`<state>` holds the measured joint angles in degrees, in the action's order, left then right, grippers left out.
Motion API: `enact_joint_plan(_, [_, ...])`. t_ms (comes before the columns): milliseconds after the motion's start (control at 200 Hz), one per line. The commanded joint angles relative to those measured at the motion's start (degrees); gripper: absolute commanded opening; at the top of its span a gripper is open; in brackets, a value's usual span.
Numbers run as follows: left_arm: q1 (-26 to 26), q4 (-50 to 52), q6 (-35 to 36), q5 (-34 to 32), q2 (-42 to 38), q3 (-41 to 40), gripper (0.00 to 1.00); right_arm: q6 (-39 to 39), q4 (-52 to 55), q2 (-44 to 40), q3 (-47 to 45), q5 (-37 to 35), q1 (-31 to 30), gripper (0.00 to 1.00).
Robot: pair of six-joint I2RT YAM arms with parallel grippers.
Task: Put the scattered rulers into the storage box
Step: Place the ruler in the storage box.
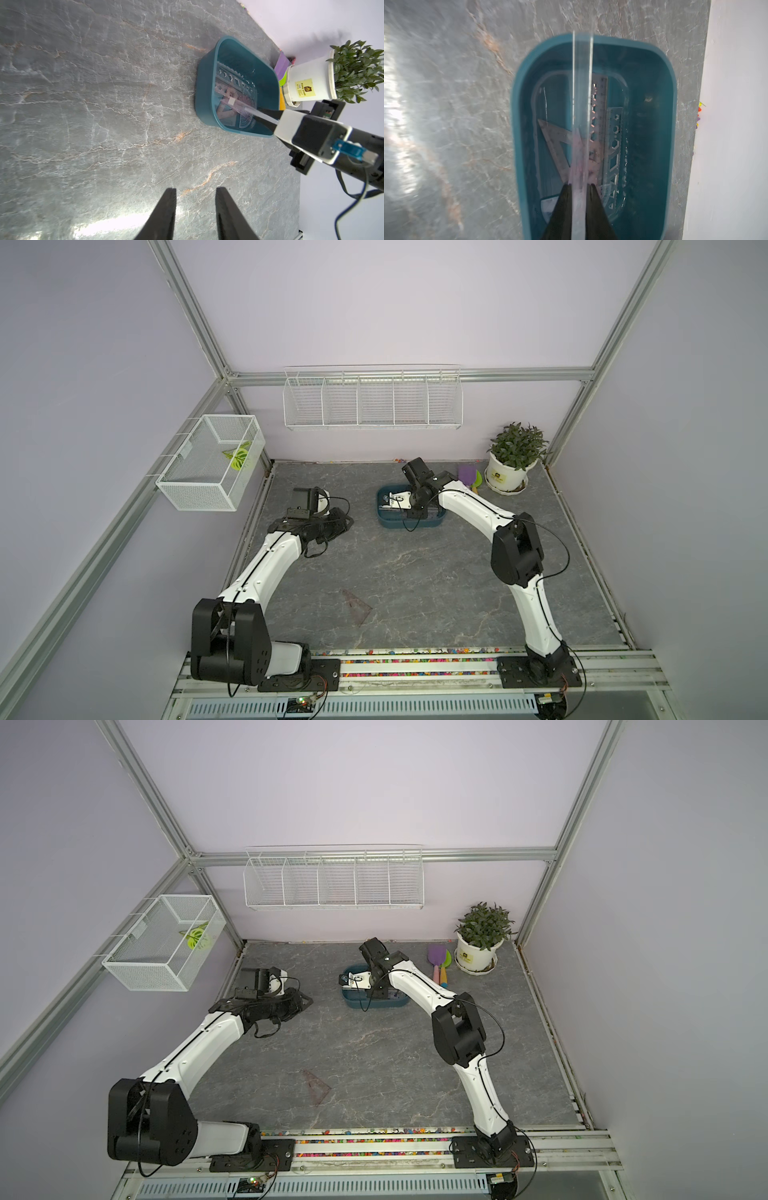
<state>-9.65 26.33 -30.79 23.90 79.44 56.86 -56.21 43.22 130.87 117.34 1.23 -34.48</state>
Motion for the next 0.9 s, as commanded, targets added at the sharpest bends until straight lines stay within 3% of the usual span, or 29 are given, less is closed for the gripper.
enact_joint_plan(0, [0.33,-0.84,0.15,0.66,1.10,2.77,0.37,-2.22,-1.80,2.06,1.95,-0.07,0.88,0.00])
enact_joint_plan(895, [1.74,-1.71,0.55,2.10,4.23,3.26,0.36,-5.67,-9.38,12.21,7.34,-4.04,2.18,0.00])
